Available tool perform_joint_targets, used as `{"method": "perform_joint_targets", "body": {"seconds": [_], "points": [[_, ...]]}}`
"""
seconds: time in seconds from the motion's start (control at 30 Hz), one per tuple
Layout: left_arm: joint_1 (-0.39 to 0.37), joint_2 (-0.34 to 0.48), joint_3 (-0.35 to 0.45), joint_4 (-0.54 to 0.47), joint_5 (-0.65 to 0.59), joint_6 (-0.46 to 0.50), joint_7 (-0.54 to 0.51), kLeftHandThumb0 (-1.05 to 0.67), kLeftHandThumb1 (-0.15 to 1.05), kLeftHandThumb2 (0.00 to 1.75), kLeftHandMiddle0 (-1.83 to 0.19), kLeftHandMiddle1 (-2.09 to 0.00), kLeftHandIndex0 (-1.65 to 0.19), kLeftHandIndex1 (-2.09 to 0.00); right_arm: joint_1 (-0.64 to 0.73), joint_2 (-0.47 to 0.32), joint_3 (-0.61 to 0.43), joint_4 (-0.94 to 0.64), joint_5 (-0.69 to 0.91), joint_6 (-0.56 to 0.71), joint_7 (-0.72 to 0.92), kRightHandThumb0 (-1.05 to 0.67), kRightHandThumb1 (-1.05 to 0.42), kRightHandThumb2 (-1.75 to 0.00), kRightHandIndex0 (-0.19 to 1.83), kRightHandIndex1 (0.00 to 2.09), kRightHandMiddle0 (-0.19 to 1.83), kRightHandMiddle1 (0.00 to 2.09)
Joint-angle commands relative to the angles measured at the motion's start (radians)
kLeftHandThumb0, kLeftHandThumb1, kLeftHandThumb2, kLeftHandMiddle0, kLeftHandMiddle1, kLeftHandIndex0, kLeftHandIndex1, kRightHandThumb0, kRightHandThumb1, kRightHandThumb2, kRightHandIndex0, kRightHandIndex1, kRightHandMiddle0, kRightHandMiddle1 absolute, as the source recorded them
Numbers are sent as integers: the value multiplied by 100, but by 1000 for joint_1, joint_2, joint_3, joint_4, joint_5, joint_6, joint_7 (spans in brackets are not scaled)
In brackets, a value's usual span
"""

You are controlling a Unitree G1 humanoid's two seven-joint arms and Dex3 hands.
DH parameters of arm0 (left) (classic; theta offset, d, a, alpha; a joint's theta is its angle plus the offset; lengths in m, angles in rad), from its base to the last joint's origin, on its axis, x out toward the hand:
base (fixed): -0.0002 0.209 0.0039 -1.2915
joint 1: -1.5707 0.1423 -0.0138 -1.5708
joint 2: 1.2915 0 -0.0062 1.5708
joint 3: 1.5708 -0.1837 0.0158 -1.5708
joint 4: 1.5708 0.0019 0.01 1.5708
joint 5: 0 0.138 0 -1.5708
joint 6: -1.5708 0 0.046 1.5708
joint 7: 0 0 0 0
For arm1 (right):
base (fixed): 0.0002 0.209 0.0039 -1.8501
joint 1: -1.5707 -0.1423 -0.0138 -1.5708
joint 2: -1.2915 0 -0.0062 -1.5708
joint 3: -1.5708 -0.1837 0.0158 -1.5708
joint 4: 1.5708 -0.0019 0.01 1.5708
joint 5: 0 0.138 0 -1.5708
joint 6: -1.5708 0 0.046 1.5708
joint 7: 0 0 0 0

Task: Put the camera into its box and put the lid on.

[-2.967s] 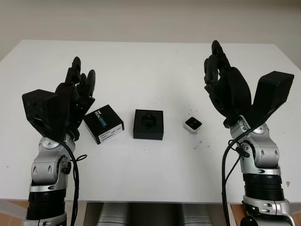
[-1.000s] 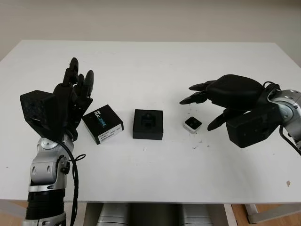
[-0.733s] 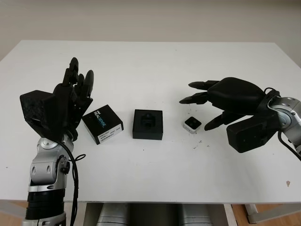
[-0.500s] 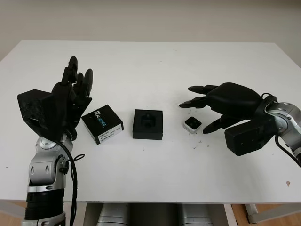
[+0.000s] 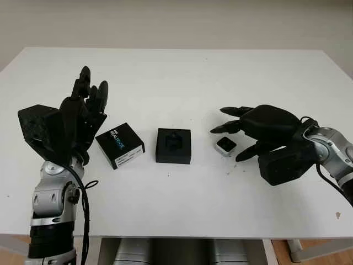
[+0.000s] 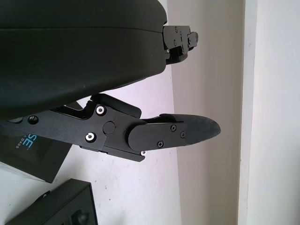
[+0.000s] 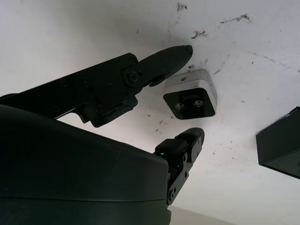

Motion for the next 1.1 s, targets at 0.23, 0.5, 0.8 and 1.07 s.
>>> {"method": "perform_joint_targets", "body": {"seconds": [0.23,0.5,0.8,1.07], "points": [[4,13,-5,-18,7,-5,-6,-61,105,43,8,-5,8,-6,-25,12,2,31,9,-2,-18,-50,-92,-6,16,6,52,15],[7,10,-6,-23,7,-3,-2,-61,105,42,9,-5,9,-5,-31,23,7,62,4,-29,-65,-48,-93,-6,19,7,55,22],[5,15,-11,-26,11,8,-2,-61,105,43,9,-5,9,-5,-46,44,27,118,-14,-59,-148,-46,-92,-5,25,7,12,120],[2,14,-8,-30,11,17,4,-61,105,43,8,-5,8,-6,-59,58,36,160,0,-79,-166,-43,-92,-5,25,6,16,130]]}}
